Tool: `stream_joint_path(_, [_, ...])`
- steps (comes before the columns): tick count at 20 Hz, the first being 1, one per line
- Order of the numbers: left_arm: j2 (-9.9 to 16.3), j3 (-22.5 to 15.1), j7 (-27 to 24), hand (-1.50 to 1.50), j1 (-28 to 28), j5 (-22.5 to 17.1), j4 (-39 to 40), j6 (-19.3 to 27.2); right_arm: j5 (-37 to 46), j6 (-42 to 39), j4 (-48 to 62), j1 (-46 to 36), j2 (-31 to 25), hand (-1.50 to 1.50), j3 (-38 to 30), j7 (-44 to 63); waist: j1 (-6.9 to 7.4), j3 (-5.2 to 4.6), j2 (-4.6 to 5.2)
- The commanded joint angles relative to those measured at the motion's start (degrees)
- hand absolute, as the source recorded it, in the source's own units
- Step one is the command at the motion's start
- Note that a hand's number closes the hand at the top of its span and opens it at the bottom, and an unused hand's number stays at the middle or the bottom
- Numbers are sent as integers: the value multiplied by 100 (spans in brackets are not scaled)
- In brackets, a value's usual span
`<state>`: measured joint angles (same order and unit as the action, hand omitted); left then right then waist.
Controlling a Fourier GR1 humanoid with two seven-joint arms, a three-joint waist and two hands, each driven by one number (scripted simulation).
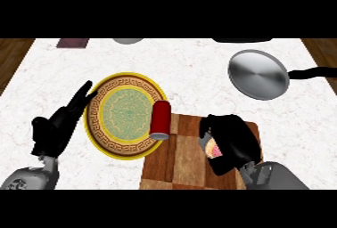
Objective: Pick the cupcake from the cutting board and place it in the pan
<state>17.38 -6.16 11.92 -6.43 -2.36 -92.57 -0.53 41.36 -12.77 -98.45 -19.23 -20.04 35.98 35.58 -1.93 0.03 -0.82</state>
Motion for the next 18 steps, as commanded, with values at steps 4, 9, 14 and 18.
stream_joint_path(4, [-60,33,66,0,-77,41,58,34,1167,1114,-2080,614,-610,150,-48,-33,-31,0,24])
stream_joint_path(9, [-213,-129,-130,0,-48,231,106,-76,1581,1838,-2035,1316,-369,150,-248,-246,143,0,77])
stream_joint_path(14, [-65,128,-430,0,289,107,44,-354,878,1829,-1784,1053,-137,150,-1252,-435,219,-3,83])
stream_joint_path(18, [-138,123,-1,0,-77,50,-67,-337,-170,2608,-930,1202,-155,150,-2156,-1568,228,4,100])
